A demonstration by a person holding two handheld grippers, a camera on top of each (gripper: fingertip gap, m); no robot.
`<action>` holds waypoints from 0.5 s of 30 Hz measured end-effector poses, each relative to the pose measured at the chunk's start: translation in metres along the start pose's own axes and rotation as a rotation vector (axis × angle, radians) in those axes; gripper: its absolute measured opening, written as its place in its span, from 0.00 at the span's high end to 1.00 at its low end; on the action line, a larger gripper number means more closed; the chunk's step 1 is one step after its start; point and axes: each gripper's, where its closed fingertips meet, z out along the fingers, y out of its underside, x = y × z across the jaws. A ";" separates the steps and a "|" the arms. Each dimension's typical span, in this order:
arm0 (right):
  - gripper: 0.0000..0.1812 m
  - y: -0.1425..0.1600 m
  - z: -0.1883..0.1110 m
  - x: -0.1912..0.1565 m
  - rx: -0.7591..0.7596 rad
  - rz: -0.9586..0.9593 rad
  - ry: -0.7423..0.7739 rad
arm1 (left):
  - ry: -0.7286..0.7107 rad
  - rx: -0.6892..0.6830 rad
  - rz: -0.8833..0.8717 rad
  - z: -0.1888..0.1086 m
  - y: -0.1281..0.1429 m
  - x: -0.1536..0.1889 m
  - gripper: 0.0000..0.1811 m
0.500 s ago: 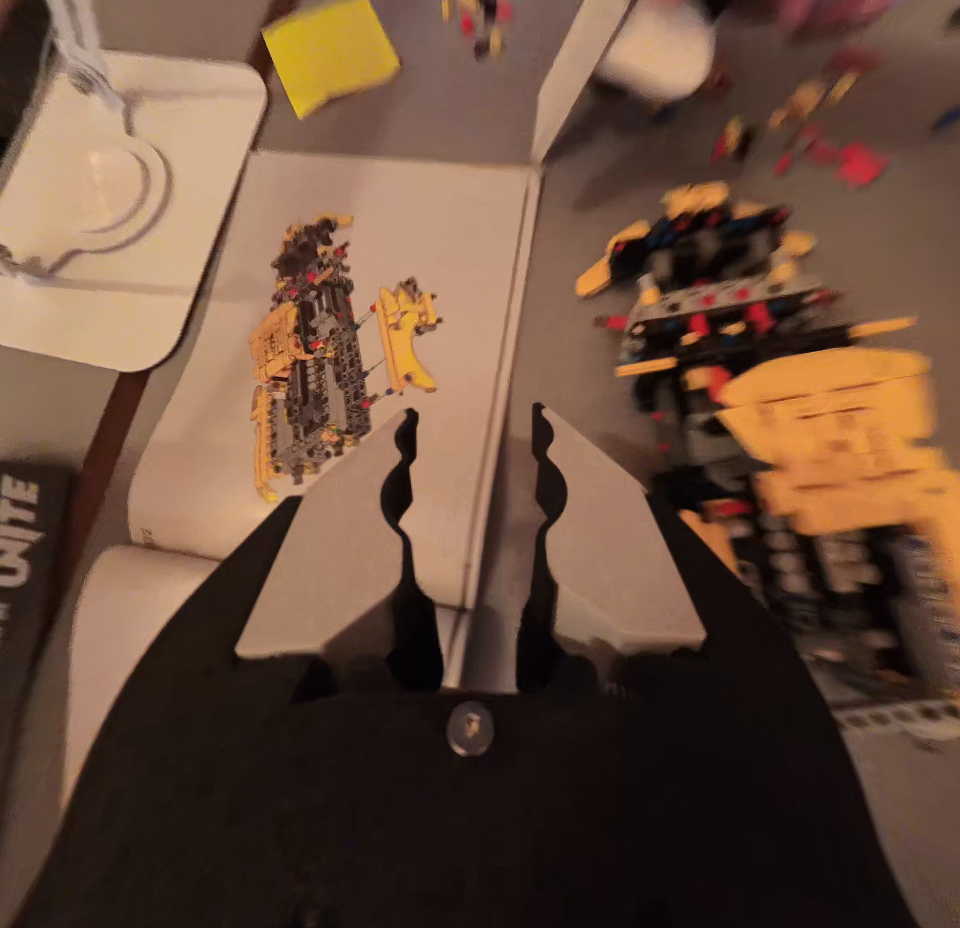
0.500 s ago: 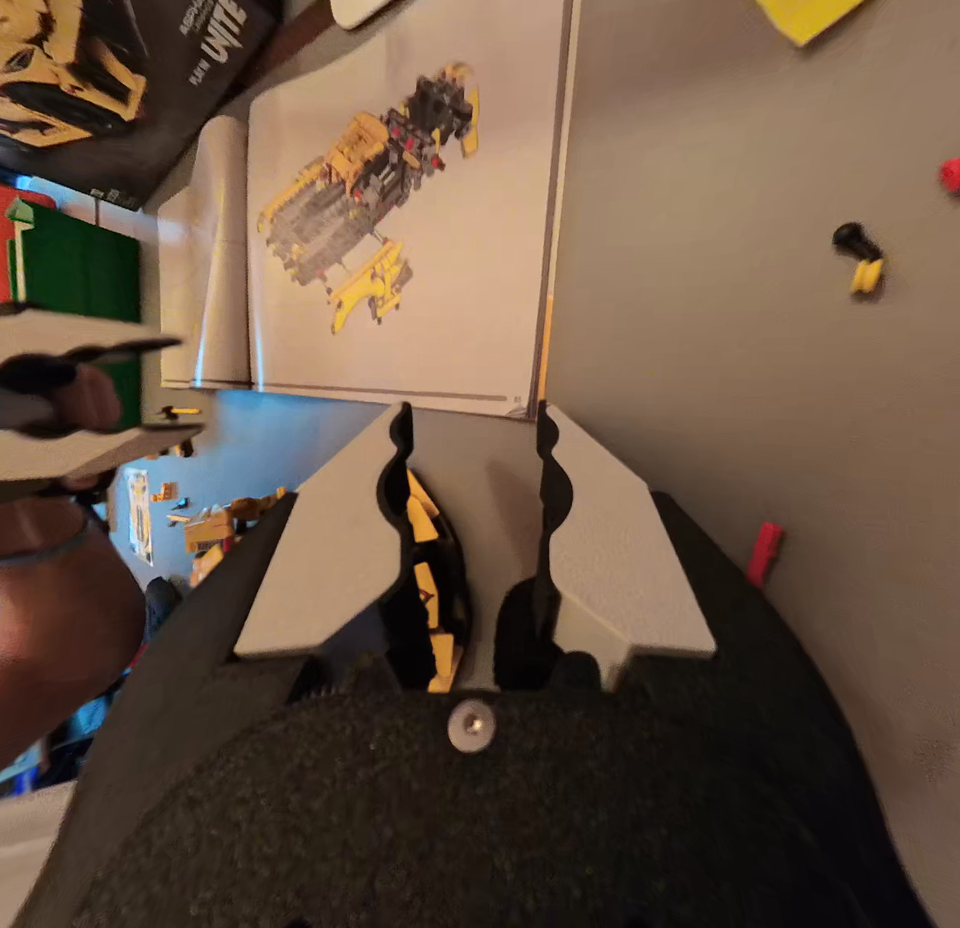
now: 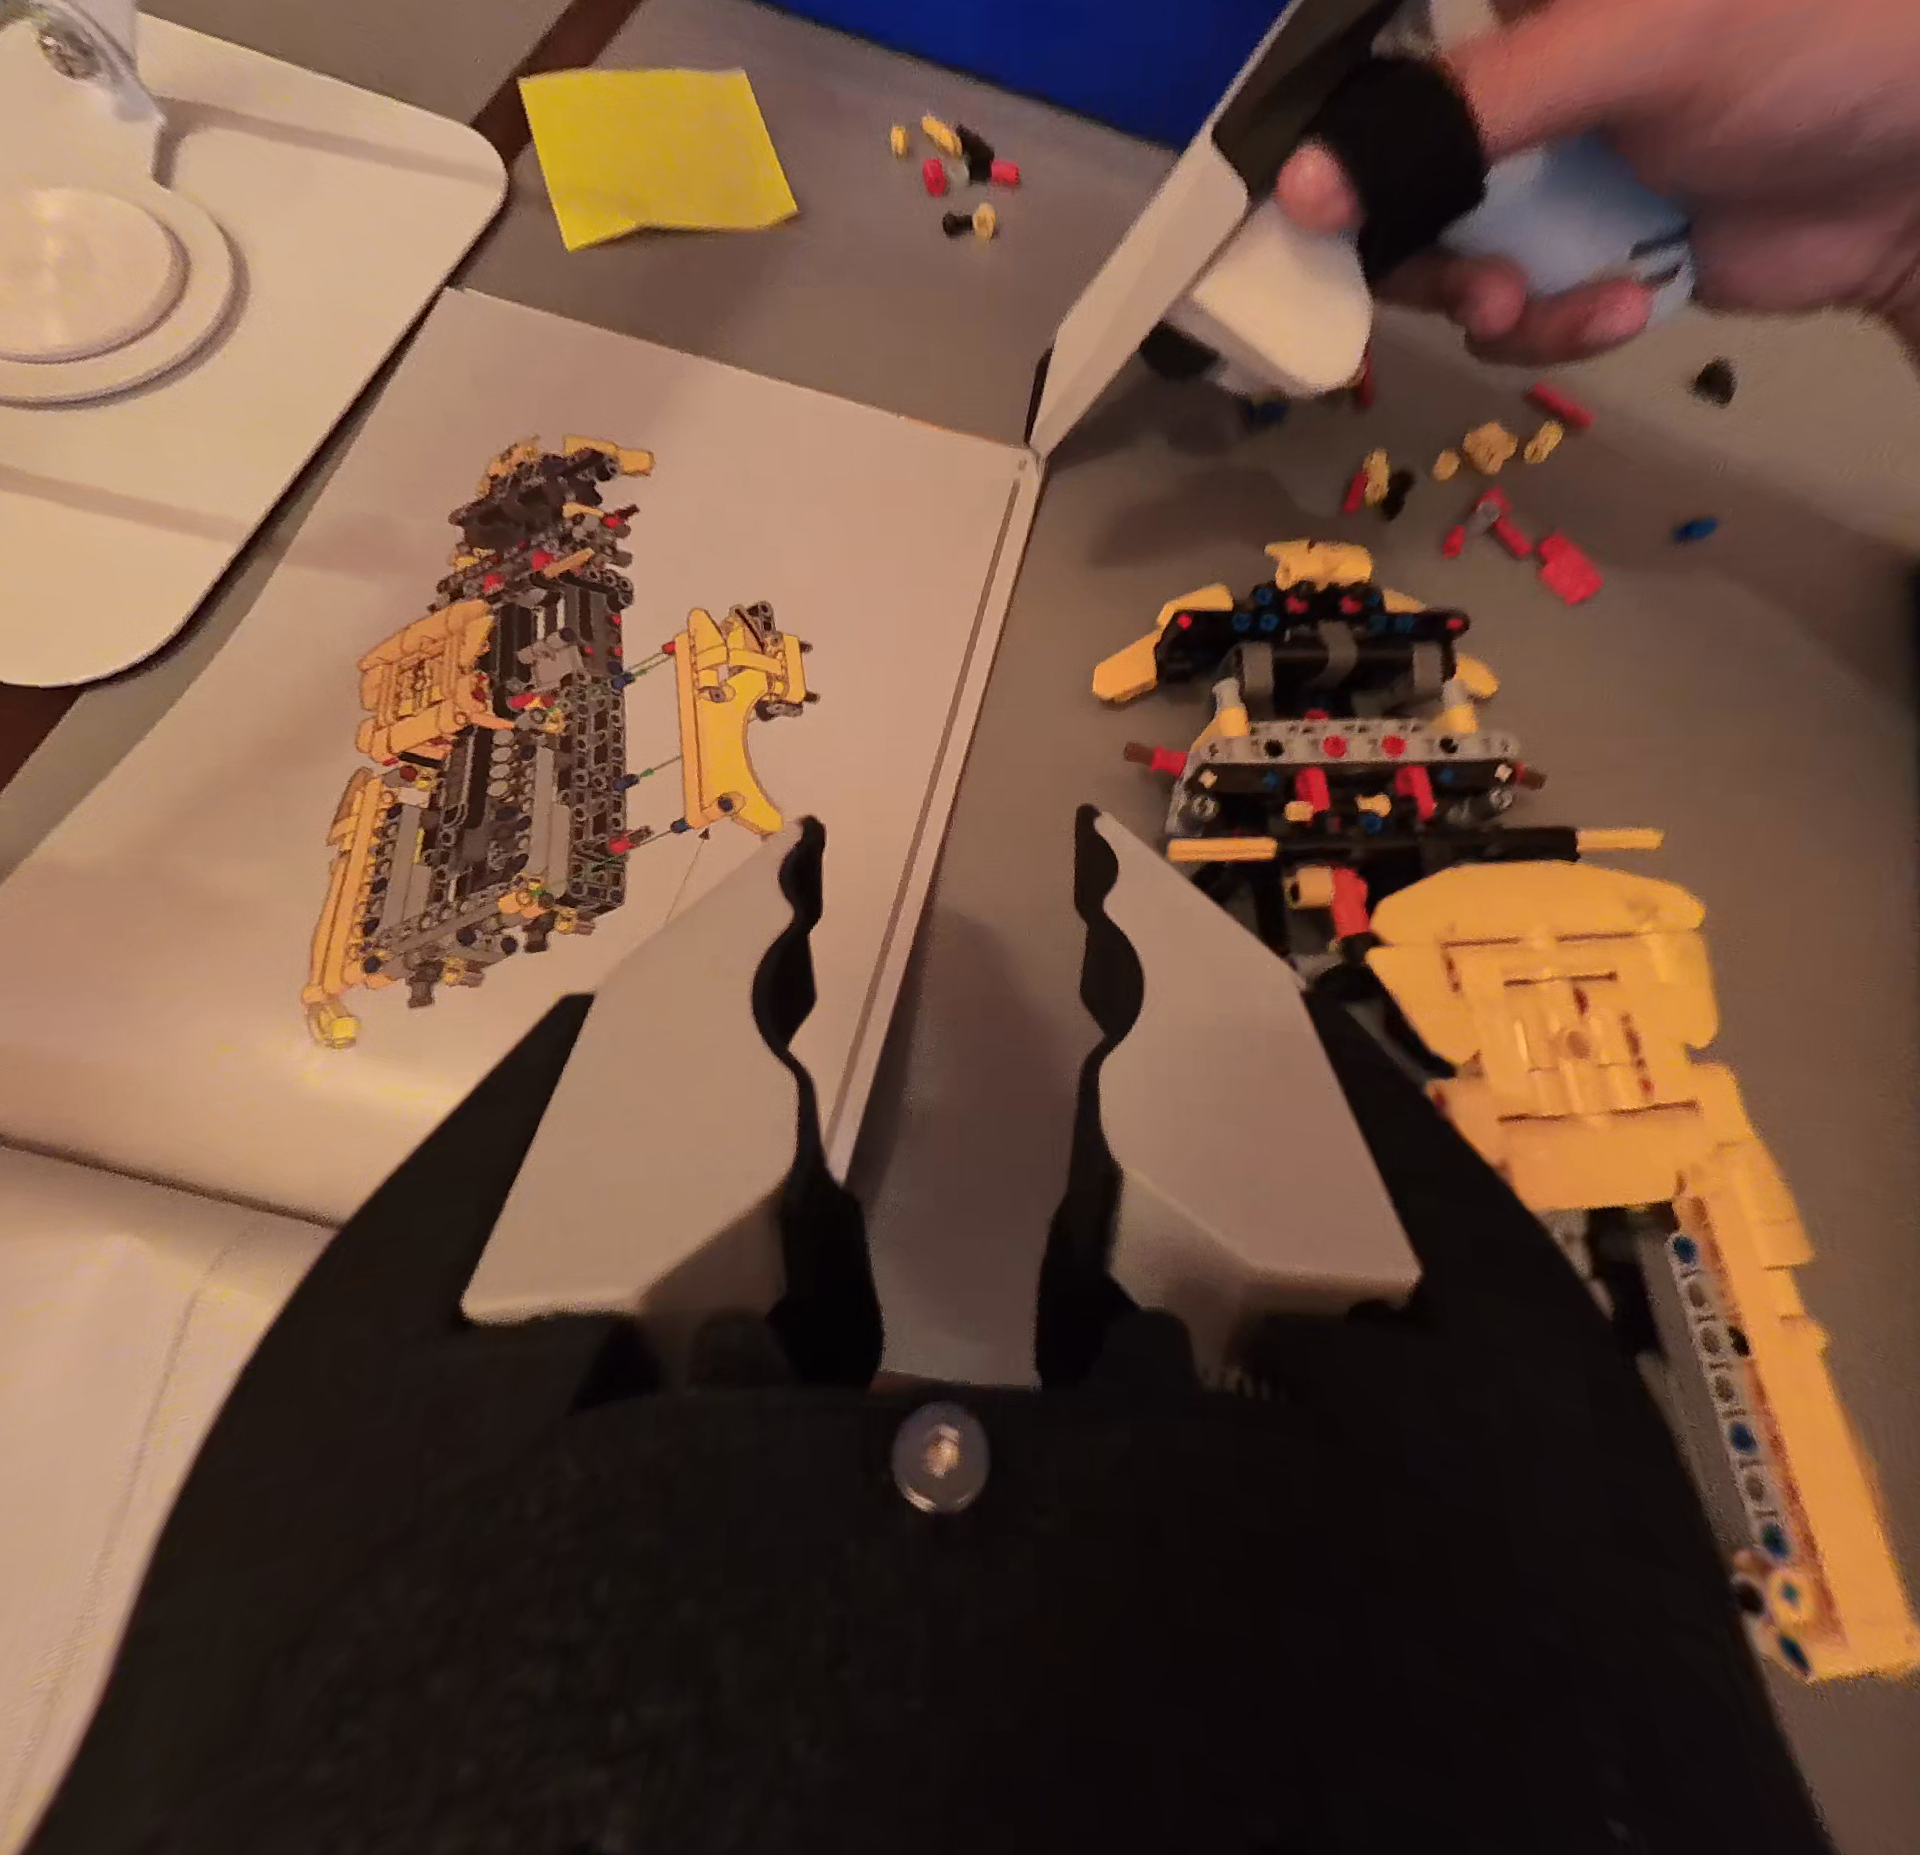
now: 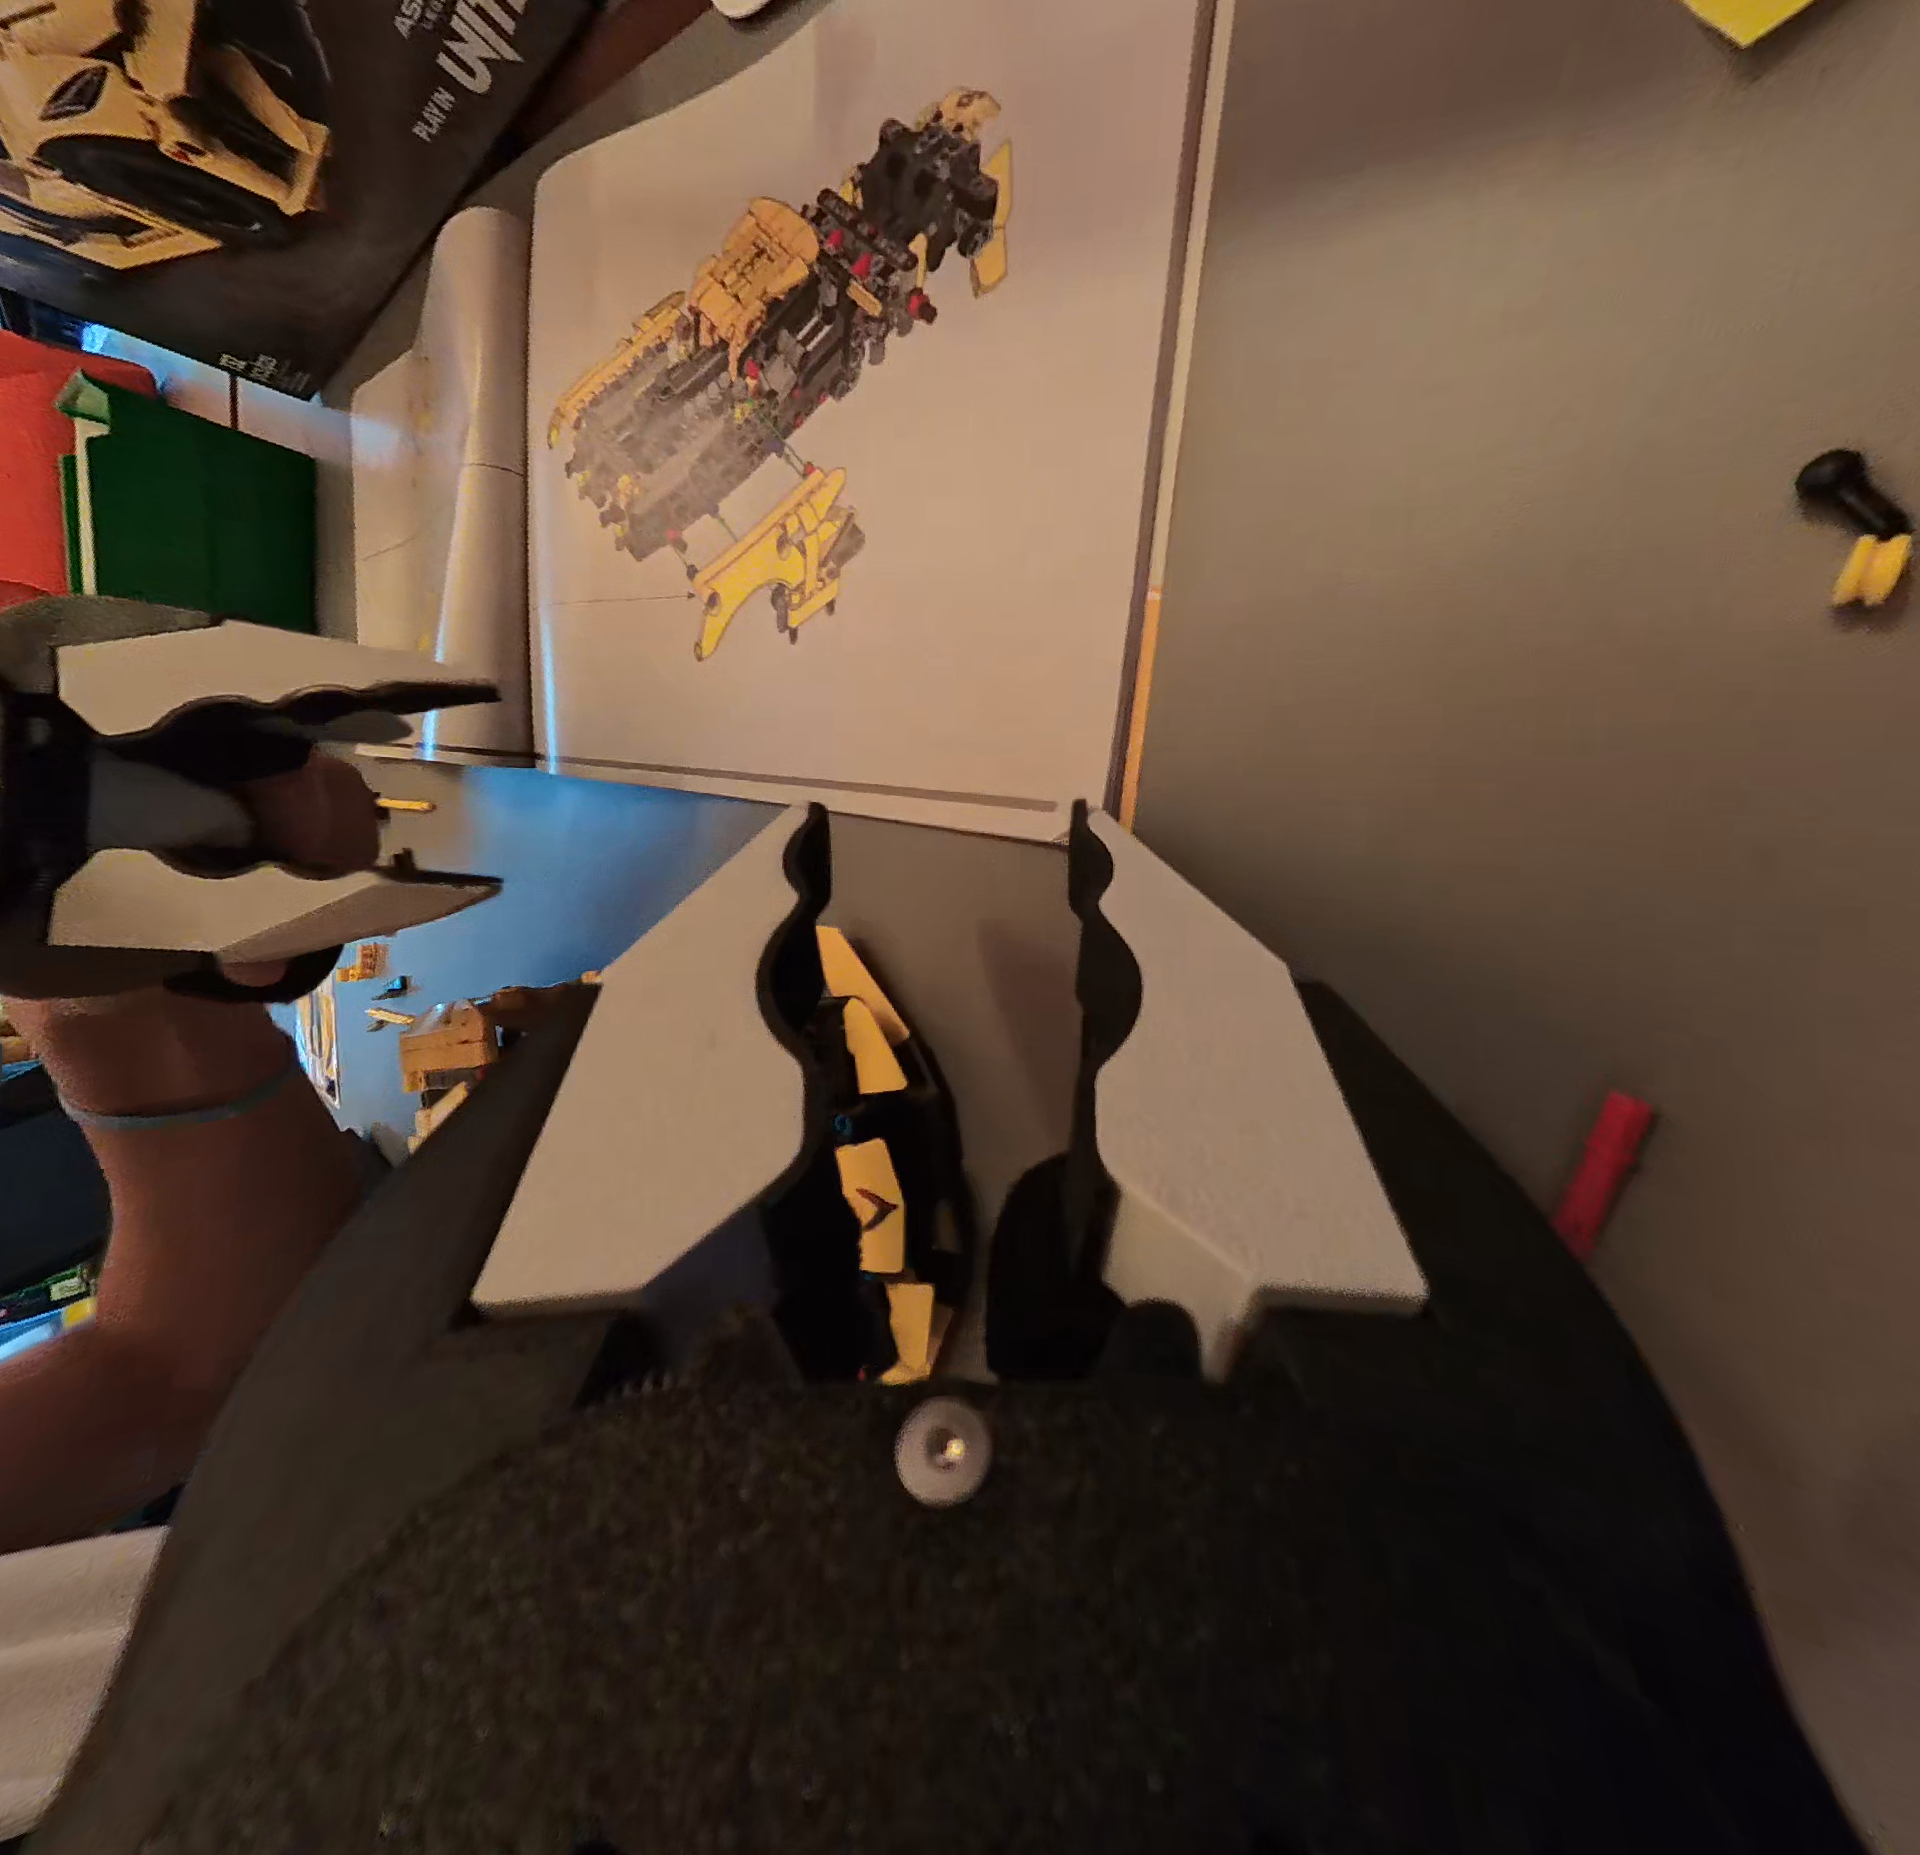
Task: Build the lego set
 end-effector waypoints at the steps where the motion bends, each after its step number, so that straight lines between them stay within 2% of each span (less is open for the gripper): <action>1: 0.75 0.000 0.000 0.001 0.005 0.002 0.003 | 0.002 0.028 -0.021 -0.001 -0.002 0.002 0.73; 6: 0.75 0.003 0.001 0.006 -0.002 0.022 -0.002 | -0.004 0.001 -0.008 0.000 0.011 0.005 0.73; 15: 0.79 0.004 0.002 0.011 -0.012 0.019 0.029 | 0.005 0.013 -0.018 -0.003 0.012 0.006 0.73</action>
